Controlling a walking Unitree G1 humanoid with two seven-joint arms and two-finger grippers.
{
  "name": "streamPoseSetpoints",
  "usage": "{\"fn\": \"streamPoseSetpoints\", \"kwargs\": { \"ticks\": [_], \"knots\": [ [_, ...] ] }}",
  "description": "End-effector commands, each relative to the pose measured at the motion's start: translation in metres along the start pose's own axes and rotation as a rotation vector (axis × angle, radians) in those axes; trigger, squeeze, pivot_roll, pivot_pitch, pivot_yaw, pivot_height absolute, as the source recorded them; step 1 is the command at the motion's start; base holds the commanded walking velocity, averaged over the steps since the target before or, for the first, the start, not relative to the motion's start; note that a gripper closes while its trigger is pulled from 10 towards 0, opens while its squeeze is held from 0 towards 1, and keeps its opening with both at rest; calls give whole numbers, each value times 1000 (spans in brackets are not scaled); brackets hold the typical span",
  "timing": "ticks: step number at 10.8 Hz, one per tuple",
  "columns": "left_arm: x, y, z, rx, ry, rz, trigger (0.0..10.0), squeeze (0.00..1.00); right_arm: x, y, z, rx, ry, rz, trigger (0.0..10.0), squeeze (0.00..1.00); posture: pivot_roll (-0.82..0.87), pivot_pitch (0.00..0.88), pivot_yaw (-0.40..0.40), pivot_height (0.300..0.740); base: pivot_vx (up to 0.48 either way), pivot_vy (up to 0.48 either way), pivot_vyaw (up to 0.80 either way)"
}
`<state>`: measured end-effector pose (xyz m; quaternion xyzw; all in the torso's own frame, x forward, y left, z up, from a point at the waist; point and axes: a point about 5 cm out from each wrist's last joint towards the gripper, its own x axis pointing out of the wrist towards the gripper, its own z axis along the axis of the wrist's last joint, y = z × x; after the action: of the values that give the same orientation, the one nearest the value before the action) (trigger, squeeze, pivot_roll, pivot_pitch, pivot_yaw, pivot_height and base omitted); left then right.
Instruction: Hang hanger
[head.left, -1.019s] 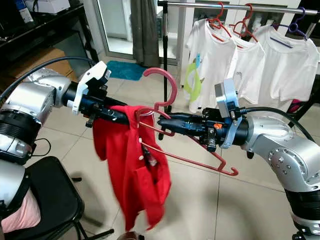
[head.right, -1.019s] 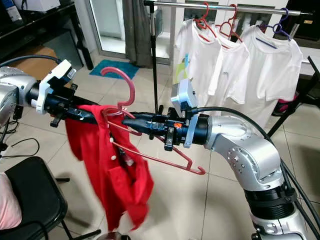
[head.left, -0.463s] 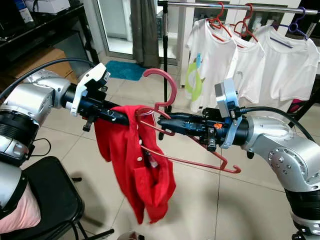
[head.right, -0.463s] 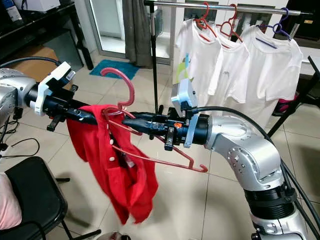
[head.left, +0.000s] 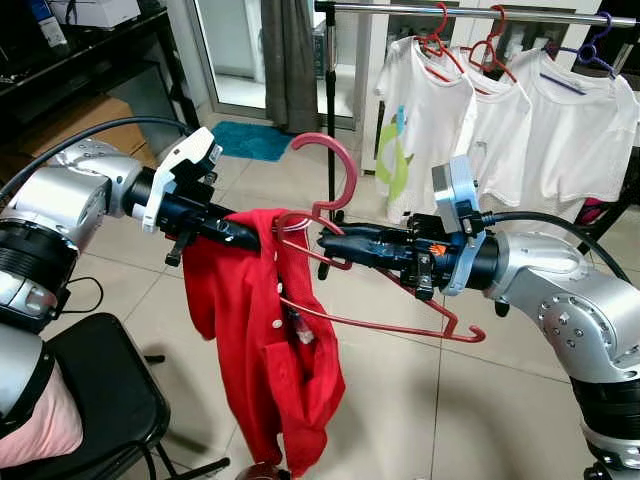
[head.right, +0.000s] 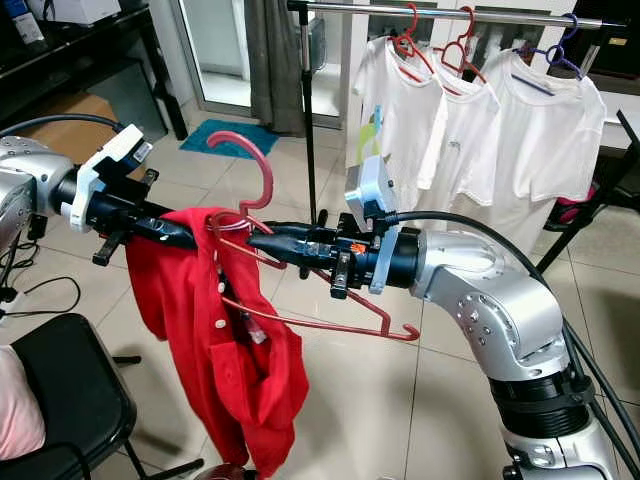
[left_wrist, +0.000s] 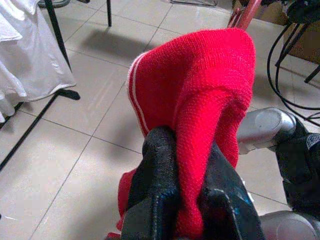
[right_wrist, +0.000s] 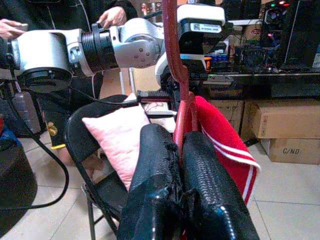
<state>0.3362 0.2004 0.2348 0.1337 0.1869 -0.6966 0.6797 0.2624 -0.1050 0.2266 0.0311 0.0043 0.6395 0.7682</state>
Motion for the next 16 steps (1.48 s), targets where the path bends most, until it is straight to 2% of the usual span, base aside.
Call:
{"fn": "streamPoseSetpoints", "kwargs": {
  "ticks": [1, 2, 3, 5, 6, 7, 8, 9, 10, 11, 12, 13, 14, 15, 16],
  "knots": [
    [4, 0, 9, 22, -52, -27, 0, 0, 10, 9, 14, -39, -63, 84, 10000, 0, -95, 0, 110, 740, 0, 0, 0],
    [3, 1, 8, 28, -56, -10, 0, 0, 11, 4, 15, -38, -82, 28, 10000, 886, -94, 0, 109, 740, 0, 0, 0],
    [-1, 14, 2, 57, -38, 133, 0, 0, 1, -15, 21, -35, -155, -145, 10000, 1000, -91, 0, 105, 740, 0, 0, 0],
    [-4, 24, 1, 59, -55, 289, 0, 0, -21, -25, 23, -43, -203, -275, 10000, 1000, -90, 0, 102, 740, 0, 0, 0],
    [-4, 25, 2, 60, -72, 318, 0, 0, -35, -20, 26, -23, -253, -286, 10000, 1000, -88, 0, 97, 740, 0, 0, 0],
    [-4, 26, 4, 66, -92, 330, 0, 0, -39, -10, 22, 3, -260, -261, 10000, 1000, -88, 0, 96, 740, 0, 0, 0],
    [-3, 27, 9, 86, -117, 319, 0, 0, -34, 1, 0, 56, -144, -222, 10000, 1000, -92, 0, 96, 740, 0, 0, 0],
    [-2, 26, 15, 105, -134, 306, 0, 0, -26, -3, -32, 87, 35, -304, 10000, 1000, -103, 0, 103, 740, 0, 0, 0],
    [-2, 25, 16, 113, -121, 291, 0, 0, -21, -13, -52, 130, 121, -384, 10000, 1000, -116, 0, 112, 740, 0, 0, 0],
    [-2, 24, 12, 109, -91, 270, 0, 0, -16, -27, -85, 287, 228, -500, 10000, 373, -125, 0, 125, 740, 0, 0, 0],
    [-2, 24, 11, 108, -90, 271, 0, 0, -16, -30, -93, 314, 247, -527, 10000, 0, -127, 0, 126, 740, 0, 0, 0],
    [1, 25, 10, 105, -93, 270, 0, 0, -22, -45, -123, 398, 337, -691, 10000, 0, -131, 0, 131, 740, 0, 0, 0],
    [4, 25, 11, 106, -96, 262, 0, 0, -30, -54, -145, 473, 417, -796, 10000, 0, -129, 0, 133, 740, 0, 0, 0],
    [5, 25, 12, 109, -97, 253, 0, 0, -36, -56, -161, 512, 483, -835, 10000, 0, -130, 0, 142, 740, 0, 0, 0],
    [5, 25, 13, 112, -98, 251, 0, 0, -37, -53, -168, 537, 507, -815, 10000, 0, -129, 0, 145, 740, 0, 0, 0]
  ]
}}
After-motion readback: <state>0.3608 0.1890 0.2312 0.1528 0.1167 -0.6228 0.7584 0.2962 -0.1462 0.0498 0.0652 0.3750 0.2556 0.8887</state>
